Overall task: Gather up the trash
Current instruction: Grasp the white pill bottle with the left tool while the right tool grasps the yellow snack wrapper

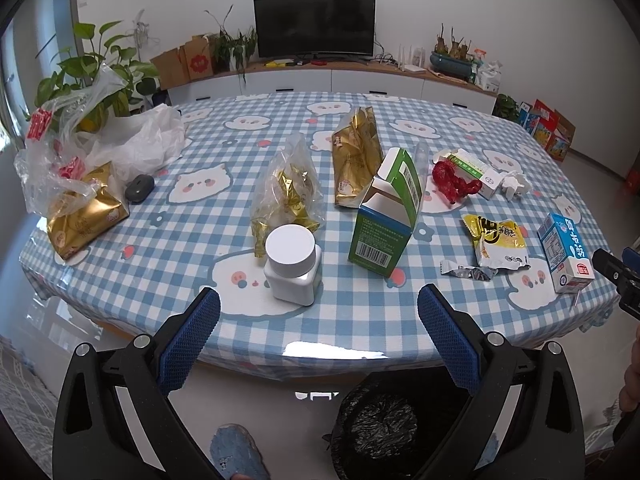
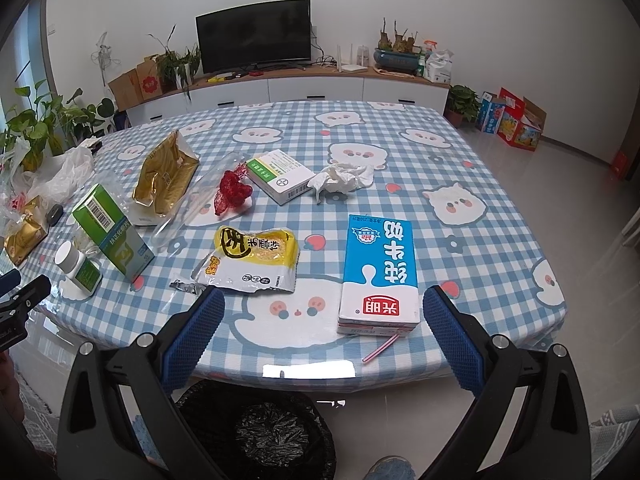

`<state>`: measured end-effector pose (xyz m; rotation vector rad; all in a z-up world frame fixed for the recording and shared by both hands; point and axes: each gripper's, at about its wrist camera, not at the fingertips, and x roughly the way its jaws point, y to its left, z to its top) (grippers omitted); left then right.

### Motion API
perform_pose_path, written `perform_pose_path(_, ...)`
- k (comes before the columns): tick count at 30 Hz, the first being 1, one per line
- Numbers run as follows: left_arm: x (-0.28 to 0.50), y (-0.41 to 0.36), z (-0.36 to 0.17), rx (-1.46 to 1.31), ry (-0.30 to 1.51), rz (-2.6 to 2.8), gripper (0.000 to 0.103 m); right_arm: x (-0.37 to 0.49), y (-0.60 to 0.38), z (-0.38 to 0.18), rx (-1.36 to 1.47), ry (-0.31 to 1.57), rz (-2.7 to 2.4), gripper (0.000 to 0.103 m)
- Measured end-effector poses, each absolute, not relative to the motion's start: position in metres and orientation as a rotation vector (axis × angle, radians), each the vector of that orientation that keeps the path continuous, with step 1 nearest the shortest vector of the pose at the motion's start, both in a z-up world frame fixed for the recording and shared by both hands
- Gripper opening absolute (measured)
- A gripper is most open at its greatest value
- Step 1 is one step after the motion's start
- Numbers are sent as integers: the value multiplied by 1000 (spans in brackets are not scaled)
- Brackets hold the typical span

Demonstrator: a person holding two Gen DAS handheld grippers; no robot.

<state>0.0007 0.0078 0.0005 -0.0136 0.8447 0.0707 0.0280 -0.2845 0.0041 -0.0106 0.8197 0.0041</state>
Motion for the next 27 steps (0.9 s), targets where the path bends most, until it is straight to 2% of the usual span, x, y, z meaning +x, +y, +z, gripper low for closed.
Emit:
perform_pose_path(10, 17, 35, -9, -23, 876, 119, 96, 52, -233, -2, -62, 844, 76, 95)
perform_pose_path(27, 66, 54, -62, -54, 998, 118, 90, 134, -200, -51, -100, 986, 54, 95)
